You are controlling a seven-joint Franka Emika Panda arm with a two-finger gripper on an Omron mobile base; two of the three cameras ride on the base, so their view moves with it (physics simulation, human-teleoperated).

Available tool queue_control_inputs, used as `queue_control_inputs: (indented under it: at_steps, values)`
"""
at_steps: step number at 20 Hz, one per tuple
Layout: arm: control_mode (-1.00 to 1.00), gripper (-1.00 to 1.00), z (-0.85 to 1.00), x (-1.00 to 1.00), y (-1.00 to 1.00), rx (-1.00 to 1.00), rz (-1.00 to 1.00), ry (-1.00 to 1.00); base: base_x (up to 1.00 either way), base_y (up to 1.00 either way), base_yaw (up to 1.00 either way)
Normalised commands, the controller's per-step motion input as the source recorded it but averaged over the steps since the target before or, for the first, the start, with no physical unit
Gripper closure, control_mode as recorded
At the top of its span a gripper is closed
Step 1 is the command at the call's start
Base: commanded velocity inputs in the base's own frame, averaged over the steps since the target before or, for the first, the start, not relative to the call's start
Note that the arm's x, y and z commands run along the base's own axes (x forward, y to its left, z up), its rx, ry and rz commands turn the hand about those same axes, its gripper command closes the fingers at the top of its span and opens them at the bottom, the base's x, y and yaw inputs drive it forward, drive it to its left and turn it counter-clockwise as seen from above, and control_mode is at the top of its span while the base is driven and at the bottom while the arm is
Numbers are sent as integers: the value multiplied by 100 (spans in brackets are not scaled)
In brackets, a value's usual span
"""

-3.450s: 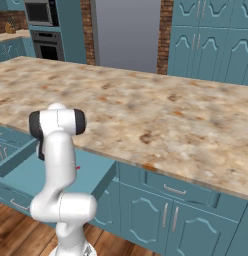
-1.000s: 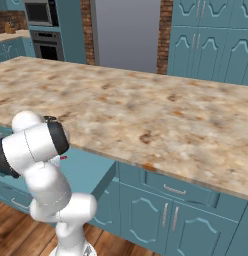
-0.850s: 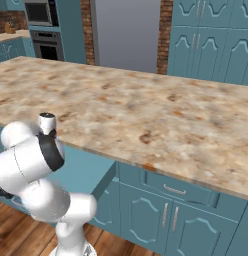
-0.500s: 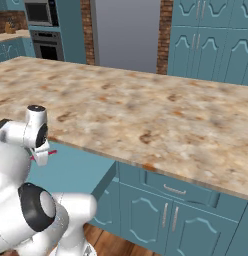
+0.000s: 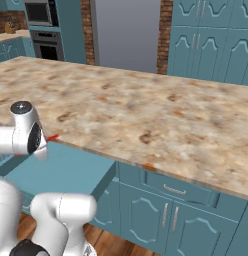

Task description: Take a straw from the drawer in front and place it inside the glass cup on the dining counter.

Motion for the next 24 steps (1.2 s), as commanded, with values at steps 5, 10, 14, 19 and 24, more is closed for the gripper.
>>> queue_control_inputs:
  at_steps: [5, 10, 14, 19, 24]
  values:
    - [-100, 100, 22, 0, -40, -9, -7, 0, 0, 0, 0]
    - [-100, 100, 18, 5, -14, -6, -2, 8, 0, 0, 0]
    - [-100, 100, 4, 7, -10, 0, 0, 8, 0, 0, 0]
    - [100, 100, 0, -7, 0, 0, 0, 2, -60, -20, -3]
    - [100, 100, 0, 0, 0, 0, 0, 0, -89, -65, -4]
